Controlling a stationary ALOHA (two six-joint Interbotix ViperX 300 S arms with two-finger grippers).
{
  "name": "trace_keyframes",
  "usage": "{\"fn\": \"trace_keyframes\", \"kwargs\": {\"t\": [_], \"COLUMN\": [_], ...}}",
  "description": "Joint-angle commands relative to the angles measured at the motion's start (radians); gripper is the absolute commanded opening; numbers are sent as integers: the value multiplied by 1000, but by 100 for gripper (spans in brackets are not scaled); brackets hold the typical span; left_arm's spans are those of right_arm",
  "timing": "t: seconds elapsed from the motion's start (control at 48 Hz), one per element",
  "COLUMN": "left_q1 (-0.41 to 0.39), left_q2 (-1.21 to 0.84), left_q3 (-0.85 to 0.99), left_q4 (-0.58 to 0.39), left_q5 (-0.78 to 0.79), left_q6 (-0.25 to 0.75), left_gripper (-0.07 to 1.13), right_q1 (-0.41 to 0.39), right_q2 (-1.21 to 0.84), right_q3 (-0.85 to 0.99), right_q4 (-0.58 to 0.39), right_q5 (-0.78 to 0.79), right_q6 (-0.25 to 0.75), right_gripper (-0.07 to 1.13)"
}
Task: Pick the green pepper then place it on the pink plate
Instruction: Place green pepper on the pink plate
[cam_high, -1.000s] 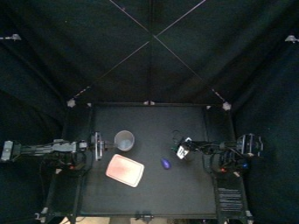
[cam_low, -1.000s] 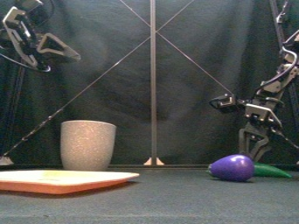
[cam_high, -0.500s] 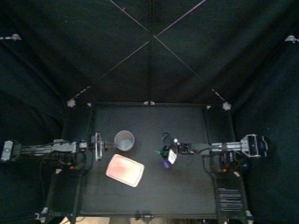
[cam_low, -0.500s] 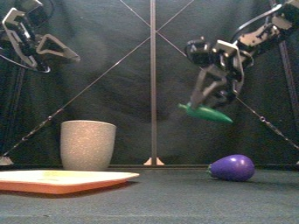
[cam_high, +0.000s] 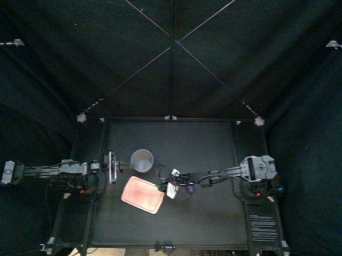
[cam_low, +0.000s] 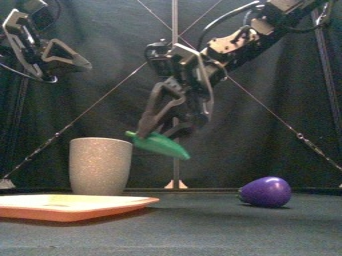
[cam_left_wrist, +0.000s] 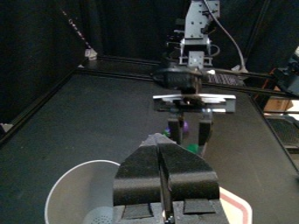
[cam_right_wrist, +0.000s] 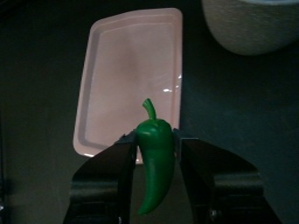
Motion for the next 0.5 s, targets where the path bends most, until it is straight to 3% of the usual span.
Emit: {"fn": "trace_keyframes", "kwargs": {"t": [0.021, 0.333, 0.5], "left_q1": [6, 8, 8], "left_q2": [3, 3, 3], "left_q3": [-5, 21, 31], "left_q4": [0, -2, -2], "left_q5": [-9, -9, -9], "left_q6": [2, 2, 2], "left_gripper": [15, 15, 15], "right_q1": [2, -3, -3], "right_q2": [58, 255, 296], "right_q3": [-149, -413, -466], "right_q4": [-2, -44, -87], "right_q5": [78, 213, 222], "right_q6": [-2, -2, 0], "right_gripper": [56, 57, 64]}}
